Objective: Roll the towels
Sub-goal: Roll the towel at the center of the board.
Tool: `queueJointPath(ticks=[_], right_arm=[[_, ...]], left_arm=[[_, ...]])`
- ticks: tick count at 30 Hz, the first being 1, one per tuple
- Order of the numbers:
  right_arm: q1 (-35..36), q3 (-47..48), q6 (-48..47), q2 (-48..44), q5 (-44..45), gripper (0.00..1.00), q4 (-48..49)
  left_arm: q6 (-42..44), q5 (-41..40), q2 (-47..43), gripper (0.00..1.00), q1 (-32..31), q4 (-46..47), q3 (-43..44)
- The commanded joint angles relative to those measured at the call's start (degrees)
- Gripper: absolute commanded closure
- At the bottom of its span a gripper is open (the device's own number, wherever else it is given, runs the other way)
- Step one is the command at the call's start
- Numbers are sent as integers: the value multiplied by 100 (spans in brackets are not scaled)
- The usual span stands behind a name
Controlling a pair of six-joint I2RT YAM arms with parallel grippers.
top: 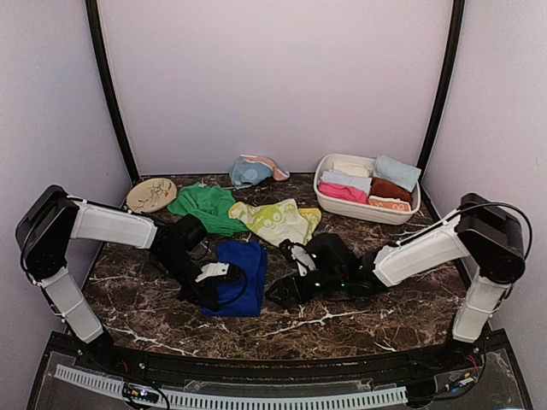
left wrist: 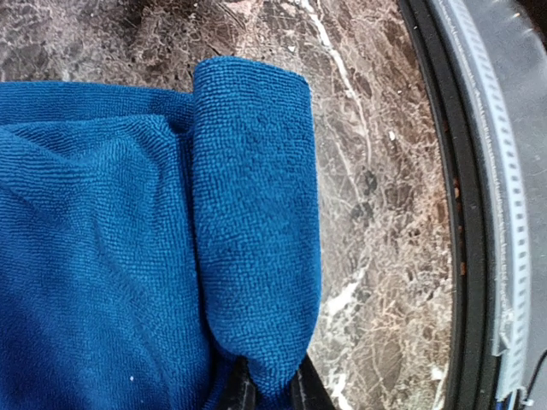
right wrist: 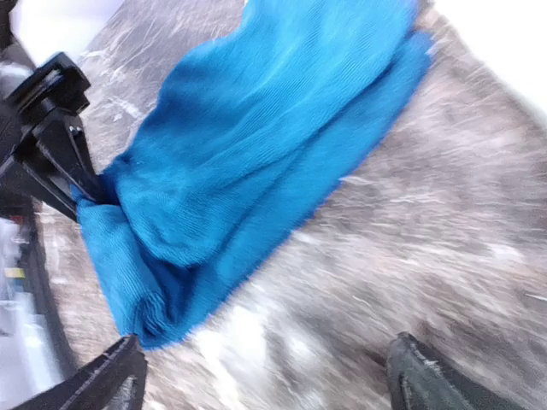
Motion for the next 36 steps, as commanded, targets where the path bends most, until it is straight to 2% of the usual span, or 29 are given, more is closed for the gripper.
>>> queueJointPath(ticks=[1, 2, 3, 6, 9, 11, 14, 17, 21, 26, 33, 36], right_arm=[[513, -841, -1334, -1080, 3068, 0, 691], [502, -834, -1038, -1188, 3646, 0, 561], [396, -767, -692, -1414, 3851, 0, 165], [-32, -1293, -655, -1820, 3038, 0, 837], [301, -1802, -1896, -2155, 2681, 0, 1819], [1025, -1945, -3411, -2111, 2864, 4, 2250], [1776, -1317, -4718, -1595, 2887, 11, 1394], [2203, -917, -5588, -993, 2810, 17, 1335], [2333, -389, -6337, -226, 2678, 29, 1442], [2301, 182, -6979, 567, 2502, 37, 1593], [2052, 752, -7142, 1304, 2198, 50, 1603], [1943, 873, -7088, 1489, 2112, 60, 1505]], left_arm=[[203, 540, 487, 96, 212, -1290, 270], [235, 563, 573, 96, 239, -1364, 341], [273, 582, 655, 97, 266, -1436, 401], [389, 806, 973, 97, 299, -1836, 636], [584, 958, 1203, 97, 318, -2286, 797], [739, 905, 1273, 98, 325, -2461, 822], [807, 796, 1464, 97, 432, -2510, 886], [776, 819, 1764, 97, 525, -2599, 1041], [659, 676, 1840, 97, 563, -2418, 1050], [391, 235, 1840, 97, 578, -2155, 999], [320, 130, 1840, 96, 577, -2047, 944], [265, 125, 1753, 89, 574, -1925, 914]])
